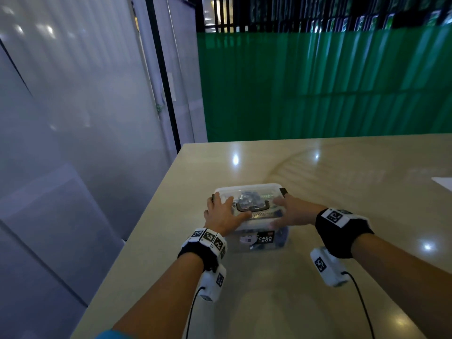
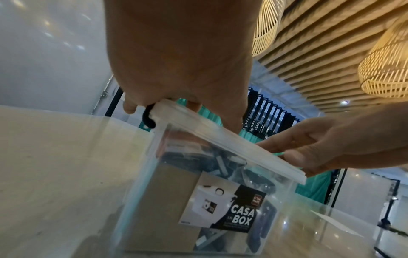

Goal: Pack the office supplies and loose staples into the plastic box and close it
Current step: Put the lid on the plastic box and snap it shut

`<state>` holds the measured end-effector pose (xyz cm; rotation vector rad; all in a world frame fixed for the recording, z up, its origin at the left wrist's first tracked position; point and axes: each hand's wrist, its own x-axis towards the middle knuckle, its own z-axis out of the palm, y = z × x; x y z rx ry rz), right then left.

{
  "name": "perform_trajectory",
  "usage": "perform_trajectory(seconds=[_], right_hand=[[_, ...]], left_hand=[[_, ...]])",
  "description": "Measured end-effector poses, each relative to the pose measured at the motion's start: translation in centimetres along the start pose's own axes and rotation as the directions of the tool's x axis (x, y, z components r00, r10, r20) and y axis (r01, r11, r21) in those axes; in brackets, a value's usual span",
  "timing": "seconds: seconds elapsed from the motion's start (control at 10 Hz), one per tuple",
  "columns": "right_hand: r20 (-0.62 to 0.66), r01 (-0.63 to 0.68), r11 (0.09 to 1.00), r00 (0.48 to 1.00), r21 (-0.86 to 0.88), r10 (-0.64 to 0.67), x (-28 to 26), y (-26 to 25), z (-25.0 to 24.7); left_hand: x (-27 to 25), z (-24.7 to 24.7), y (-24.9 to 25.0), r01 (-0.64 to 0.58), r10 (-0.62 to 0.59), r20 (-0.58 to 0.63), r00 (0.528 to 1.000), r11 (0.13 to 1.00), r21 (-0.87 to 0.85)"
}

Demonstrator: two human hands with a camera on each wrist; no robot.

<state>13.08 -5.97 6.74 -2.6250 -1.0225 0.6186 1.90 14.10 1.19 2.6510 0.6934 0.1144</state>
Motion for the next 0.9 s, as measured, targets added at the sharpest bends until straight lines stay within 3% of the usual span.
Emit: perform_trajectory(seconds=[0.3,0.5,0.7,0.8,0.9], right_hand=[[-0.152,0.019,0.98,0.987,-0.196,-0.05,1.0,5.1,0.3],[-0.211,0.036,0.98,0.974,-0.193,-0.077,-0.6,8.1,0.7],[-0.306,0.012,0.974,0.949,-0.227,-0.083,-2.9,9.0,1.8],[-0.219,-0.001,0.978,0.975,-0.206,-0.045,-3.7,9.0,0.9],[-0.127,0.021,0.993,0.991,-0.117,-0.035,-3.7,8.6,-2.5]], left_hand=[[0.3,0.8,4.3,-0.006,0.009,0.123,0.992,1.0,-0.029],[-0.8,1.3,6.3,-0.092,0.104,0.124,0.987,0.99,-0.103],[-1.4,1.2,8.1,-0.097,0.107,0.109,0.988,0.991,-0.087],[-1.2,1.1,8.7,-0.109,0.099,0.205,0.974,0.993,0.039],[-0.4,-1.2,9.5,-0.123,0.108,0.215,0.971,0.991,0.059]])
